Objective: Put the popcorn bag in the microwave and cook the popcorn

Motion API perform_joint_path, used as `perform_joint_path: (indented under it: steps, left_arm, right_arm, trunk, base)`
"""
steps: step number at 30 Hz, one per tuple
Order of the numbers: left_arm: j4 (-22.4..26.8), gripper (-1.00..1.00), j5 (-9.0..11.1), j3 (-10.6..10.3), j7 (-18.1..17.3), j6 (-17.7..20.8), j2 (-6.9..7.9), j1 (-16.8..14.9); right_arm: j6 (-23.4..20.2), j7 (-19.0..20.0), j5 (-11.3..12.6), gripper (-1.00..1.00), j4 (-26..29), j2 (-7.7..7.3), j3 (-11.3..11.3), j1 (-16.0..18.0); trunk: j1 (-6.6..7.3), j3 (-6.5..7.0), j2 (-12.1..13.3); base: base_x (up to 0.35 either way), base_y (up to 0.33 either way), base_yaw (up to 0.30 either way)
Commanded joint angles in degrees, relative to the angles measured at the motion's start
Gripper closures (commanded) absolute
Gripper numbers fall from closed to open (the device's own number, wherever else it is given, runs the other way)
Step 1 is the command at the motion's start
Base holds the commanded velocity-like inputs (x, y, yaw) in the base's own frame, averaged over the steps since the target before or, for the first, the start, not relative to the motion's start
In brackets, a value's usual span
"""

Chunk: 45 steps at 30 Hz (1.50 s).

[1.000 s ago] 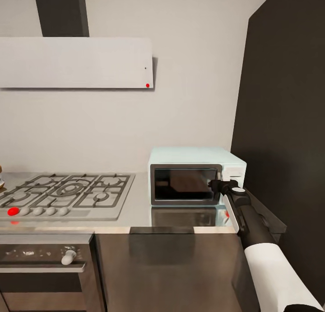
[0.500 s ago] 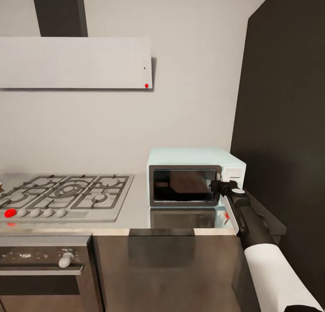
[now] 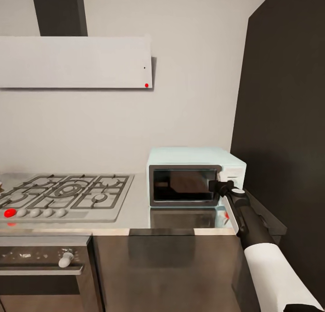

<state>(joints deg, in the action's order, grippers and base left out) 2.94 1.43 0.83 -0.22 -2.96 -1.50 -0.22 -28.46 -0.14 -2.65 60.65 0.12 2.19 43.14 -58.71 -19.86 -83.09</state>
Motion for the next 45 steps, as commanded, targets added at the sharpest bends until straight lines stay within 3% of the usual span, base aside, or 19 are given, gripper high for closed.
perform_joint_path:
  steps: [1,9,14,31,45]
  left_arm:
    - [-0.04,-1.00,0.15,0.05,-0.03,-0.17,-0.03,-0.04]
    - [-0.04,-1.00,0.15,0.05,-0.01,-0.13,-0.01,-0.04]
    - [-0.04,-1.00,0.15,0.06,0.01,-0.20,-0.07,-0.04]
    - [-0.04,-1.00,0.15,0.05,0.02,-0.20,-0.10,-0.04]
    - [-0.04,-1.00,0.16,0.14,0.04,-0.20,-0.26,-0.04]
  right_arm:
    - [-0.39,-3.55,-1.74,1.00,-1.42,-0.02,0.18,0.01]
    - [-0.57,-3.55,-1.85,1.00,-1.23,-0.14,0.18,0.01]
    - [-0.63,-3.55,-1.80,1.00,-1.06,-1.50,0.15,0.01]
    - [-0.55,-3.64,-1.74,1.00,-1.15,-1.43,0.09,0.01]
    - [-0.54,-3.64,-1.83,1.00,-1.15,-1.43,0.09,0.01]
  trunk:
    - [-0.01,-0.05,0.01]
    - [-0.01,-0.05,0.01]
    - [-0.01,-0.05,0.01]
    - [-0.01,-0.05,0.01]
    - [-0.01,-0.05,0.01]
  base:
    - [0.000,0.000,0.000]
    - [0.000,0.000,0.000]
    - [-0.043,0.000,0.000]
    - [-0.017,0.000,0.000]
    - [-0.153,0.043,0.000]
